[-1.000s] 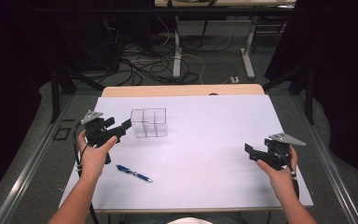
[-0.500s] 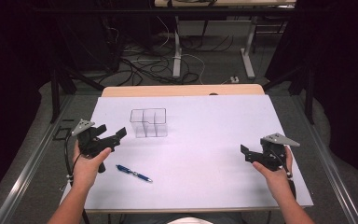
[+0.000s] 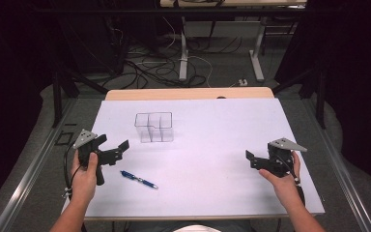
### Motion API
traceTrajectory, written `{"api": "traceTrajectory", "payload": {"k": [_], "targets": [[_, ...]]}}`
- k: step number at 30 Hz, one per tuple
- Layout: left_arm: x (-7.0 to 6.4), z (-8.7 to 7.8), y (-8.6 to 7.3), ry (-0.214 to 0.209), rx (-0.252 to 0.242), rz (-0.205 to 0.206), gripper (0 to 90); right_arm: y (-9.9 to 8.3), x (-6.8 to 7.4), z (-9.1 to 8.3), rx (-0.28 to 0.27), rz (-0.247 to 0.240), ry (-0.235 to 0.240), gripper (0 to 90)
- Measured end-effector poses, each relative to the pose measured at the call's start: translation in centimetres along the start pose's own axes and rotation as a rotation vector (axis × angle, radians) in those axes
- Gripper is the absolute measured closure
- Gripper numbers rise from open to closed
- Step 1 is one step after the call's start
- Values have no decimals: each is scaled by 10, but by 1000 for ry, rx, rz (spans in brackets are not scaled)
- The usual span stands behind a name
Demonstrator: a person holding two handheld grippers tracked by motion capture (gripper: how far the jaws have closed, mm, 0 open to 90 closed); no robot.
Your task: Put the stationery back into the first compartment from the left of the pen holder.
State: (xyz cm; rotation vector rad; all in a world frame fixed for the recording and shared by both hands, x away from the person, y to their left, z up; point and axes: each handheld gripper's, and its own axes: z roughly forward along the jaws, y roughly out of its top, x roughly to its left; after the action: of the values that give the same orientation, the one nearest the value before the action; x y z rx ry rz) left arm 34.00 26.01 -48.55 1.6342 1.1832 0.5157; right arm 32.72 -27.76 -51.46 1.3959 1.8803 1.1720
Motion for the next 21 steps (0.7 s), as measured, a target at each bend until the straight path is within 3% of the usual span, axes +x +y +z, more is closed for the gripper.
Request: {"api": "traceTrajectory", "payload": {"k": [3, 4, 12, 18, 19, 21], "targets": [[-1, -1, -1, 3, -7, 16, 22, 2, 4, 2, 2, -20, 10, 93], [-2, 0, -2, 4, -13, 17, 22, 3, 8, 3, -2, -36, 18, 136], [-2, 0, -7, -3, 24, 41, 22, 11, 26, 11, 7, -88, 81, 192], [-1, 0, -9, -8, 30, 49, 22, 16, 58, 19, 37, -167, 160, 298], [-1, 1, -9, -9, 31, 50, 22, 16, 69, 24, 58, -192, 200, 343], [0, 1, -10, -11, 36, 50, 21, 15, 75, 27, 70, -200, 214, 358]]}}
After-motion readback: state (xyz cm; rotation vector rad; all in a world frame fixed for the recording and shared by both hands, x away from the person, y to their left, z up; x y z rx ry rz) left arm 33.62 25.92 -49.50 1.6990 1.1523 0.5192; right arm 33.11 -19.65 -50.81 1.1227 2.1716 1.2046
